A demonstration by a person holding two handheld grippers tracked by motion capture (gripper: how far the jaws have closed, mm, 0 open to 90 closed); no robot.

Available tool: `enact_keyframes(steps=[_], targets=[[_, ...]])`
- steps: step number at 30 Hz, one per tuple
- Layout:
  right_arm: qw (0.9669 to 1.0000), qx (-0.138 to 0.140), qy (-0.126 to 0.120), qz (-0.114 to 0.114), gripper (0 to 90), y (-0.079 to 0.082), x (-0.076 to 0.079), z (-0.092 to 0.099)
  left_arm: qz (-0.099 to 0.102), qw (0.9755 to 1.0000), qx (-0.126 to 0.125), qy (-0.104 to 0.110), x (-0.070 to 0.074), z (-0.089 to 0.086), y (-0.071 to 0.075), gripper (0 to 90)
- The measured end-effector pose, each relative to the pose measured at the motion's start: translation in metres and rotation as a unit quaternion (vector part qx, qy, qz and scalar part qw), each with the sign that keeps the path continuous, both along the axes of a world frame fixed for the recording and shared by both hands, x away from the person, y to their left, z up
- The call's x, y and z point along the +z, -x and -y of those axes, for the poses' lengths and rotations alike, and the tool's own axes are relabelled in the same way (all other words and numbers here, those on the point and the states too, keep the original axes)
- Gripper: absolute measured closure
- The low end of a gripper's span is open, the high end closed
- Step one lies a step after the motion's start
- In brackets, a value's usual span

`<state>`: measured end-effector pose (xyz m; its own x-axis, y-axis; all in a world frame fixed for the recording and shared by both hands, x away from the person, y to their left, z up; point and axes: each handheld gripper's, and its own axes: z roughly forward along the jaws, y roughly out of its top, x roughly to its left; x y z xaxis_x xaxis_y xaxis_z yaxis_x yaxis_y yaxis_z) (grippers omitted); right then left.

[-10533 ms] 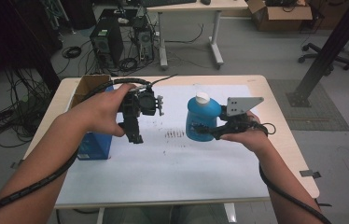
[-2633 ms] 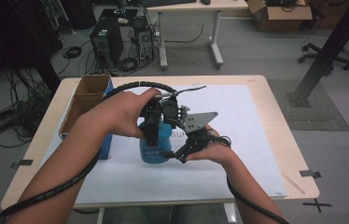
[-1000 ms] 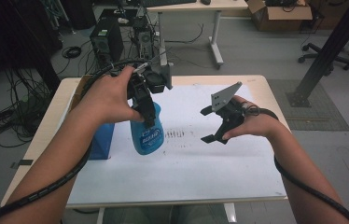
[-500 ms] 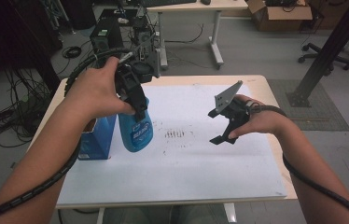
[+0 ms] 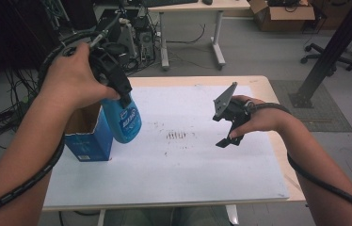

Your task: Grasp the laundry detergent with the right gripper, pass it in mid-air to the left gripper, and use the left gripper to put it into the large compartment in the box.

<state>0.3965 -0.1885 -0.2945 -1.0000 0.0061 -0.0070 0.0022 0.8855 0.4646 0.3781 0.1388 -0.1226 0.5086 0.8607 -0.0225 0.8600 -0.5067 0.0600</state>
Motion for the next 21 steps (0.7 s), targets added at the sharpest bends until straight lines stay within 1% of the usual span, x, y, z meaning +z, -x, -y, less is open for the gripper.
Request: enact_keyframes(steps=[1,2,3,4,5,6,7,8,9,10,11,12,14,15,17,18,19,21], targets=[[1.0000,0.000,0.006,-0.001,3.4,-0.001,0.002,0.000,0.002,1.0000,0.004,0.000,0.002,-0.002,0.000,37.4],[1.0000,0.001,0.009,0.000,3.3,-0.001,0.002,0.000,0.005,0.9997,0.025,0.001,0.007,-0.010,-0.002,37.5],[1.0000,0.001,0.009,0.000,3.3,-0.001,0.002,0.000,0.005,0.9997,0.025,0.001,0.007,-0.010,-0.002,37.5],[0.9998,0.000,0.019,-0.001,3.4,-0.001,0.004,0.000,0.008,0.9992,0.040,0.000,0.011,-0.015,-0.003,37.5],[0.9998,0.000,0.019,-0.001,3.4,-0.001,0.004,0.000,0.008,0.9992,0.040,0.000,0.011,-0.015,-0.003,37.5],[0.9996,0.002,0.027,-0.002,3.4,-0.002,0.004,0.000,0.010,0.9983,0.057,-0.001,0.015,-0.022,-0.005,37.5],[0.9996,0.002,0.027,-0.002,3.4,-0.002,0.004,0.000,0.010,0.9983,0.057,-0.001,0.015,-0.022,-0.005,37.4],[0.9993,0.005,0.038,-0.005,3.5,-0.003,0.004,-0.001,0.015,0.9974,0.070,0.001,0.020,-0.029,-0.006,37.5],[0.9993,0.005,0.038,-0.005,3.5,-0.003,0.004,-0.001,0.015,0.9974,0.070,0.001,0.020,-0.029,-0.006,37.5],[0.9987,0.006,0.049,-0.008,3.5,-0.004,0.003,-0.002,0.015,0.9968,0.078,0.002,0.022,-0.032,-0.007,37.5],[0.9985,0.006,0.054,-0.009,3.5,-0.004,0.003,-0.002,0.013,0.9965,0.083,0.000,0.024,-0.036,-0.007,37.5],[0.9985,0.006,0.054,-0.009,3.5,-0.004,0.003,-0.002,0.016,0.9961,0.087,0.000,0.026,-0.039,-0.008,37.5],[0.9980,0.008,0.062,-0.009,3.7,-0.006,0.003,-0.003,0.018,0.9941,0.107,0.000,0.031,-0.047,-0.010,37.5],[0.9980,0.008,0.062,-0.009,3.5,-0.006,0.004,-0.003,0.021,0.9937,0.110,0.000,0.033,-0.050,-0.010,37.5],[0.9981,0.008,0.061,-0.010,3.5,-0.007,0.004,-0.003,0.018,0.9920,0.125,-0.002,0.037,-0.056,-0.012,37.5],[0.9980,0.008,0.062,-0.011,3.6,-0.007,0.004,-0.003,0.018,0.9920,0.125,-0.002,0.037,-0.056,-0.012,37.5],[0.9979,0.008,0.063,-0.012,3.6,-0.007,0.004,-0.003,0.019,0.9901,0.139,-0.004,0.040,-0.061,-0.013,37.5],[0.9976,0.009,0.067,-0.013,3.6,-0.008,0.003,-0.003,0.017,0.9882,0.152,-0.010,0.043,-0.065,-0.013,37.5]])
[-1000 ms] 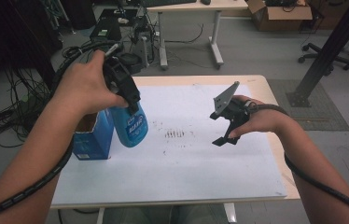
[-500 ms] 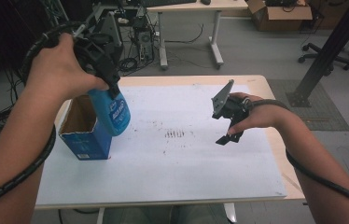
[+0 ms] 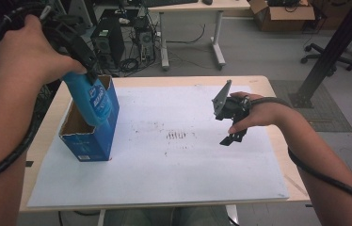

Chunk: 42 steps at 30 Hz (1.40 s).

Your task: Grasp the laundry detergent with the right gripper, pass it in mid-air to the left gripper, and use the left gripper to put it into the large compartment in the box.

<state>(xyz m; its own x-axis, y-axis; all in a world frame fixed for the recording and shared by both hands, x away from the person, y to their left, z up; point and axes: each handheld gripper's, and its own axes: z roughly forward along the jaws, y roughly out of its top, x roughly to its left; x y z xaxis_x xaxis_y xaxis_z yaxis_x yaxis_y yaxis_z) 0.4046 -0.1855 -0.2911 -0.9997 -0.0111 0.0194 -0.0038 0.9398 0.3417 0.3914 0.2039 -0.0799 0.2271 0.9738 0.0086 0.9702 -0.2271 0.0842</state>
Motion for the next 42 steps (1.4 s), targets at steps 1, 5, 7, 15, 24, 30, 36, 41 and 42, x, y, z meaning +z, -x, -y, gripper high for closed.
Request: enact_keyframes(steps=[1,5,7,15,24,30,36,41,42], targets=[[1.0000,0.000,0.000,0.000,3.6,0.000,0.000,0.000,0.000,1.0000,0.000,0.000,0.000,0.000,0.000,37.5],[0.9997,0.002,0.024,-0.005,3.7,-0.002,0.002,0.000,0.001,0.9997,0.021,-0.009,0.007,-0.010,-0.001,37.5],[0.9995,0.003,0.030,-0.004,3.7,-0.003,0.005,0.000,0.003,0.9995,0.029,-0.007,0.010,-0.014,-0.001,37.5],[0.9991,0.006,0.043,-0.003,3.7,-0.006,0.011,-0.003,0.004,0.9981,0.061,-0.011,0.020,-0.029,-0.007,37.5],[0.9986,0.009,0.051,-0.008,3.7,-0.006,0.008,-0.006,0.023,0.9959,0.084,-0.025,0.022,-0.043,-0.014,37.5],[0.9988,0.005,0.047,-0.015,3.9,-0.007,0.003,-0.004,0.026,0.9954,0.089,-0.025,0.018,-0.048,-0.016,37.5],[0.9985,0.004,0.051,-0.020,3.8,-0.007,0.000,-0.002,0.024,0.9952,0.090,-0.029,0.006,-0.051,-0.021,37.4],[0.9984,0.003,0.052,-0.022,3.9,-0.005,-0.003,-0.001,0.020,0.9957,0.086,-0.028,-0.003,-0.050,-0.026,37.5],[0.9984,0.003,0.052,-0.022,3.9,-0.005,-0.003,-0.001,0.020,0.9957,0.086,-0.027,-0.005,-0.050,-0.026,37.5]])
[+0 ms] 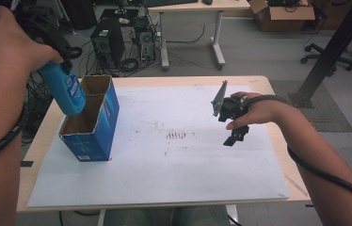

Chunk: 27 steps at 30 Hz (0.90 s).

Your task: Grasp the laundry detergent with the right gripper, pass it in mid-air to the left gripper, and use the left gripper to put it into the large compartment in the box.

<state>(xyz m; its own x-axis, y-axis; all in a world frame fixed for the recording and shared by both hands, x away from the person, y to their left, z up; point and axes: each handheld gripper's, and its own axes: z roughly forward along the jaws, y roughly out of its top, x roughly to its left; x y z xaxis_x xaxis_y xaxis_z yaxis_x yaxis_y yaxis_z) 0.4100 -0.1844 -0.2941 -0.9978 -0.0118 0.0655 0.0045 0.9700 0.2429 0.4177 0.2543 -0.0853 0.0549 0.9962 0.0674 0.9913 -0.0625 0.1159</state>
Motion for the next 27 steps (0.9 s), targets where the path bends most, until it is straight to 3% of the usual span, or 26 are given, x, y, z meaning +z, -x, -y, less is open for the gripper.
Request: enact_keyframes(steps=[21,27], targets=[[0.9999,0.004,-0.010,-0.004,3.7,0.004,-0.006,-0.004,-0.025,0.9997,0.001,0.009,-0.056,-0.007,-0.010,37.4],[0.9999,0.007,-0.010,-0.007,3.9,0.005,-0.008,-0.006,-0.028,0.9996,-0.001,0.008,-0.066,-0.006,-0.011,37.5]])
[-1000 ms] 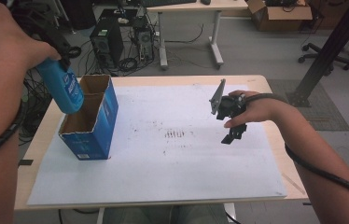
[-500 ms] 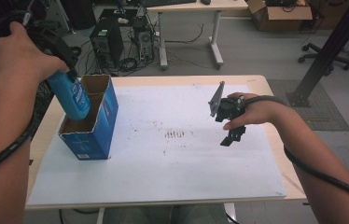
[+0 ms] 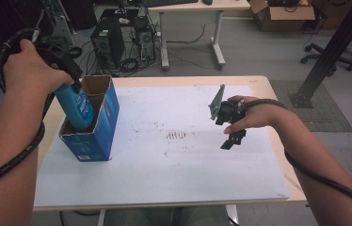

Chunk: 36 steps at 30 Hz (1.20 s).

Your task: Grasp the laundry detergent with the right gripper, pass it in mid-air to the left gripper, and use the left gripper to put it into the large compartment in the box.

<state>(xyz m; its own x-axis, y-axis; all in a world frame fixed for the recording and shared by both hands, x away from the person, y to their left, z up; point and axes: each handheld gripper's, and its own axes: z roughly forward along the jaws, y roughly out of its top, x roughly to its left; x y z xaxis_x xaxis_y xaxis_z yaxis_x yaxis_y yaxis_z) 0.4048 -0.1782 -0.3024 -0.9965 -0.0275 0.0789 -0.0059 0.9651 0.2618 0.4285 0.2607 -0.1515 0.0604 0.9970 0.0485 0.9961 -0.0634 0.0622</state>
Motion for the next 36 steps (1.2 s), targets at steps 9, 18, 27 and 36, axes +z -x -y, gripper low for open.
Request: enact_keyframes(steps=[9,18,27,36], targets=[[1.0000,-0.001,-0.003,0.002,3.8,0.001,0.001,0.001,-0.002,1.0000,-0.002,0.008,-0.022,-0.002,-0.001,37.5],[1.0000,0.001,-0.005,0.000,3.7,0.002,-0.003,0.000,-0.003,1.0000,-0.002,-0.001,-0.045,-0.002,-0.002,37.5],[1.0000,0.002,-0.008,-0.001,3.6,0.001,-0.005,0.000,-0.008,0.9999,-0.003,-0.008,-0.064,0.000,-0.003,37.5],[1.0000,0.003,-0.007,-0.004,3.7,0.002,-0.008,0.001,0.003,1.0000,0.001,-0.007,-0.080,0.002,-0.004,37.4]])
